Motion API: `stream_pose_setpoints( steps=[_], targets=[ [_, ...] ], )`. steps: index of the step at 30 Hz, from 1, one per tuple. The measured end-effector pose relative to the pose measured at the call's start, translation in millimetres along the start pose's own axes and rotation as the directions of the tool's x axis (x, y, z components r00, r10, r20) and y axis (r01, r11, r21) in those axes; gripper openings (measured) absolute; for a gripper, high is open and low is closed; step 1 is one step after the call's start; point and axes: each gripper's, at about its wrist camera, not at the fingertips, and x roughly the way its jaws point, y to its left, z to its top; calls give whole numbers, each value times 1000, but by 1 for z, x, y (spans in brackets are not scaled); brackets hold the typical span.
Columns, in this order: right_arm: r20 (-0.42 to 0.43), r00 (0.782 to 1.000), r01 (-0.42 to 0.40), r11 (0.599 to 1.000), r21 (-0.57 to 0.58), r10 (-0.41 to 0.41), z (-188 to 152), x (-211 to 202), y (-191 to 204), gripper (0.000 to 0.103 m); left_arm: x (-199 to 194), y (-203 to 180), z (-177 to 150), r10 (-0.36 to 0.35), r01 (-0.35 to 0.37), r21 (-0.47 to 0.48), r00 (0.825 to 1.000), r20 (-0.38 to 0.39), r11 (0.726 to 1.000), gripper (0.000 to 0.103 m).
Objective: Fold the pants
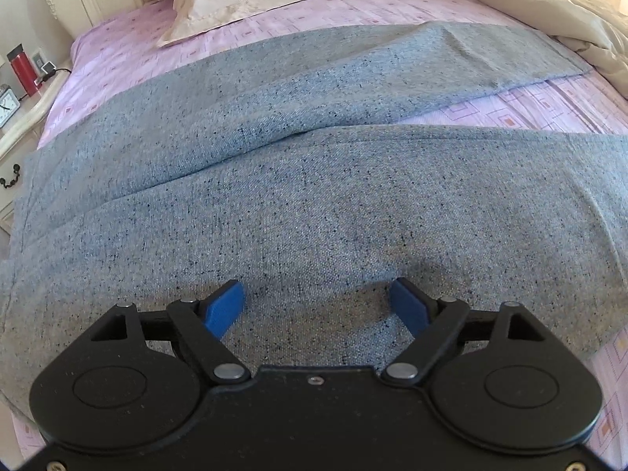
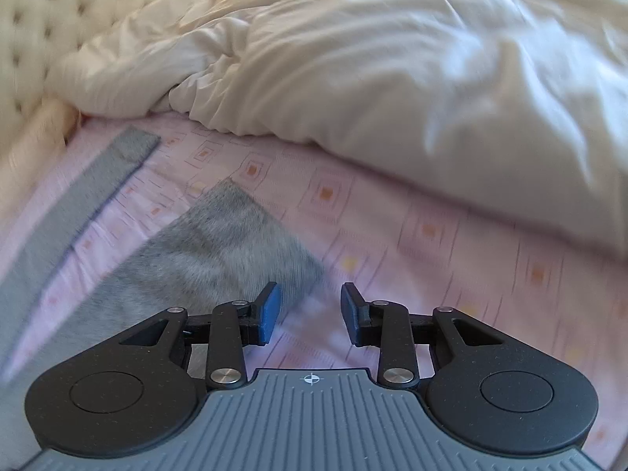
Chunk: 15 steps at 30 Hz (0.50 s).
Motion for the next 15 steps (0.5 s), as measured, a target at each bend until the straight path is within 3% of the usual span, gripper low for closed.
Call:
stream_pose_setpoints(
  steps=[9, 12, 15],
  targets=[
    [2, 998, -67, 997, -43, 67, 1, 21, 35, 35, 1, 3, 1, -12, 12, -8, 1000, -8, 1000, 85],
    [26, 999, -40, 996, -82, 42, 1, 20, 43, 11, 1, 2, 1, -9, 9, -2, 1000, -7, 1000, 85],
    [73, 996, 58, 989, -137, -49, 1, 6, 53, 9, 0, 2, 1, -7, 7, 2, 1000, -9, 1000, 85]
  ],
)
